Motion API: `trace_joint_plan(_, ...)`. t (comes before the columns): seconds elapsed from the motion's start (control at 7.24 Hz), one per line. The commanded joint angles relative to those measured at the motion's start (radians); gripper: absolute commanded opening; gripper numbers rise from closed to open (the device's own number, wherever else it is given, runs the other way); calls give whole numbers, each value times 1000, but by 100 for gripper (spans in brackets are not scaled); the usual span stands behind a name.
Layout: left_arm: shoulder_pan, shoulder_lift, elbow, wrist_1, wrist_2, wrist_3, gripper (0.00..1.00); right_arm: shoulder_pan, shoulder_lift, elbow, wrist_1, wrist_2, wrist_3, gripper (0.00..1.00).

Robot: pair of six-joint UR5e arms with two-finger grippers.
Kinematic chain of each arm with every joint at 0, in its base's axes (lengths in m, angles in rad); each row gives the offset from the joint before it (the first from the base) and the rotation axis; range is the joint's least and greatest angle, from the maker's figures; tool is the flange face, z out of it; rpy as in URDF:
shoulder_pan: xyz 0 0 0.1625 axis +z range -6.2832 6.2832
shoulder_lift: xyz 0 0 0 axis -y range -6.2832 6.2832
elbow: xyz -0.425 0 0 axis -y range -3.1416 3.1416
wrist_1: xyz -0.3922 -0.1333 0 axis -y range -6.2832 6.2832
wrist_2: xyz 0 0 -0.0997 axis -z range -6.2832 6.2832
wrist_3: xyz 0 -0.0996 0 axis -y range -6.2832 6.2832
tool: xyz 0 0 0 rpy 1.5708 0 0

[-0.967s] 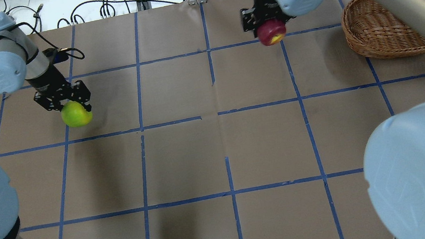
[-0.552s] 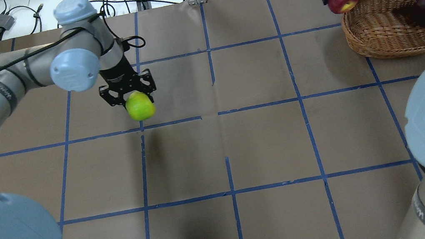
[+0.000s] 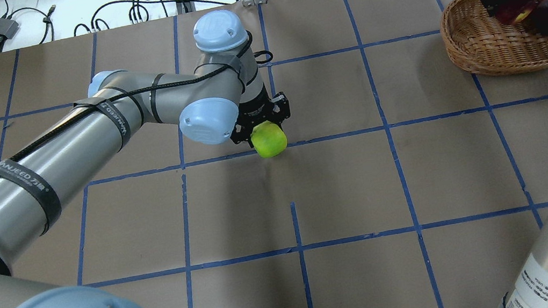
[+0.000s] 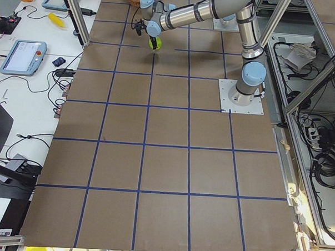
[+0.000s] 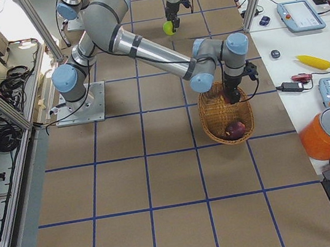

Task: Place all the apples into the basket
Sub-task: 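Lower and release the green apple at center while right drops red apple in basket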

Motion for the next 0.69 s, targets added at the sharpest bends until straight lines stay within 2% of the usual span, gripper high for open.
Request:
trace_joint_plan(0.0,-21,-29,-6,23,9,-6,99,-46,38,8,-36,-2,-41,3)
trace_joint_plan(0.14,-26,-32,-1,35,9,-12,100,-58,44,12,-29,2,-43,37)
trace_joint_plan(0.28,-26,-19,0,37,9,-7,100,-61,38,12,-16,5,-43,90)
trace_joint_plan(0.41,-23,6,23,35,12,-3,100,-61,23,8,24,8,-41,100)
trace_joint_plan(0.55,-18,39,46,17,15,11,100,-58,-13,2,94,10,-37,100)
